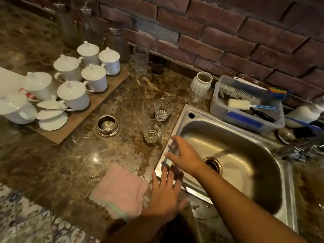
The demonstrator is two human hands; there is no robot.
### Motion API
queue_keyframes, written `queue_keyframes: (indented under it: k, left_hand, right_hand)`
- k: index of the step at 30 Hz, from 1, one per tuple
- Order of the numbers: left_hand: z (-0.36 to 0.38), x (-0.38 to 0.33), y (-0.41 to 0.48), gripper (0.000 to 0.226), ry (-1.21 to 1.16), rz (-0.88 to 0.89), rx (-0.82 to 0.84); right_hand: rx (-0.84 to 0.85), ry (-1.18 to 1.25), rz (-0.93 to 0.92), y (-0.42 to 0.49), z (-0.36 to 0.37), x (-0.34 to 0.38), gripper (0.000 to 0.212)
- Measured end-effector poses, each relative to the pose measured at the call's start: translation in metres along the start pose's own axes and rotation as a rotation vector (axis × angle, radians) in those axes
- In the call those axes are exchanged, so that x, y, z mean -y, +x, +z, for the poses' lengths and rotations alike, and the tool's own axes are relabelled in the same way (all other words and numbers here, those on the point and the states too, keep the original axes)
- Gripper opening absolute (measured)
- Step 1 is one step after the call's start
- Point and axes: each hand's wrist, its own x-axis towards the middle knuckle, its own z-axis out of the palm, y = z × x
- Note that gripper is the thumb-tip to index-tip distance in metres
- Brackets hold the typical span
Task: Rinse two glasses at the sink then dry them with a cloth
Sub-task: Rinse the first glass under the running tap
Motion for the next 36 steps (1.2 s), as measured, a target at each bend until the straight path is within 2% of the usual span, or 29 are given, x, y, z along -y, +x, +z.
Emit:
queue_keyframes:
  k: [7, 15, 21, 28, 36]
  left_hand:
    - [0.017, -0.013, 0.004, 0.083, -0.032, -0.098, 0.011]
    - [0.017, -0.019, 0.005, 0.08, -0.032, -0.11, -0.034]
    - [0.016, -0.019, 0.011, 0.088, 0.048, -0.144, 0.047]
    - [0.019, -0.019, 0.008, 0.086, 0.05, -0.146, 0.009]
    - [0.023, -0.017, 0.007, 0.083, 0.086, -0.15, -0.014]
  right_hand:
    - [0.084, 0.382, 0.094, 0.038, -0.002, -0.016, 0.073]
    - [0.267, 0.434, -0.03, 0.073, -0.006, -0.026, 0.083]
    - [0.337, 0.461, -0.109, 0.086, -0.004, -0.041, 0.09]
    - [0.33, 0.483, -0.175, 0.096, 0.009, -0.044, 0.107]
    - [0.287, 0.568, -0.222, 0.108, 0.025, -0.04, 0.096]
